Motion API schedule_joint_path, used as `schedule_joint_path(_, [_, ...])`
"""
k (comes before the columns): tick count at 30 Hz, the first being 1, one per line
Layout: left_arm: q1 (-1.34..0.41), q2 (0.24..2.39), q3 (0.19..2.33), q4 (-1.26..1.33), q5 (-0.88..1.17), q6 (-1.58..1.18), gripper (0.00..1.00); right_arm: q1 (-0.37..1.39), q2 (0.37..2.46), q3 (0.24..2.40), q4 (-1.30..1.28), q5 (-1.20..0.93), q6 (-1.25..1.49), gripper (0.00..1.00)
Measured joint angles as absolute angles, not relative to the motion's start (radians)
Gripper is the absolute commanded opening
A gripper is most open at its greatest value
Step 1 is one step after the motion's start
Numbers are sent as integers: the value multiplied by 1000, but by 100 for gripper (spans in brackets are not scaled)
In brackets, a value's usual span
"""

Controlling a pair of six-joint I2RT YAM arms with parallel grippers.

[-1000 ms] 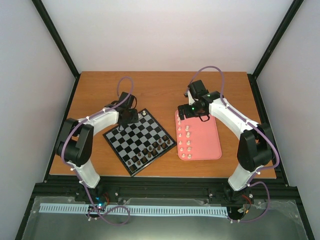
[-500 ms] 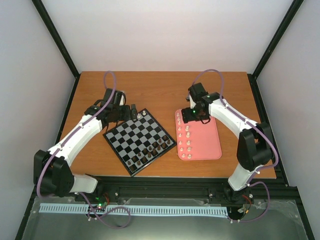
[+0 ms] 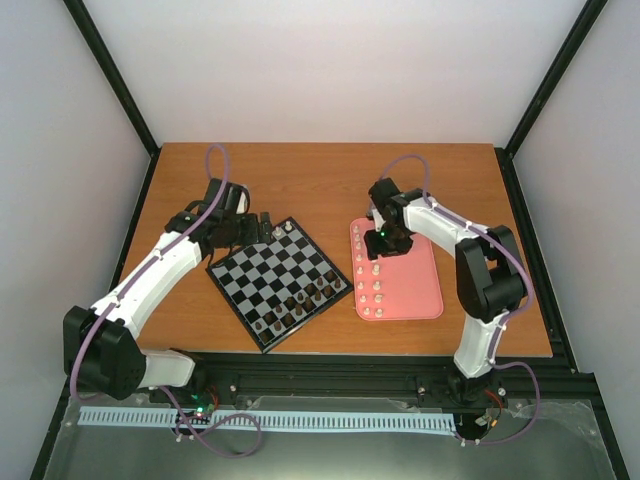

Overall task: Set up the chess pieces on the board
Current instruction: Pick up the chess piece from the storage box.

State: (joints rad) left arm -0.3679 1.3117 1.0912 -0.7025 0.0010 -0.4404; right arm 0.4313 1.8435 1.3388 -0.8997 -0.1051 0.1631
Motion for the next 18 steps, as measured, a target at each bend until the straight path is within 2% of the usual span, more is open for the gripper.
schedule_joint_path(5, [-368,1311,1091,-708,-4,-440,100,431,1880,1354,-904,-121,154,48])
schedule_joint_path(12, [-368,1311,1091,-712,-12,-440,100,431,1932,1410,-914,-118,146,28])
schedule_joint_path(18, [-368,1311,1091,-716,-20,-440,100,431,1965,1443,-922,-109,142,19])
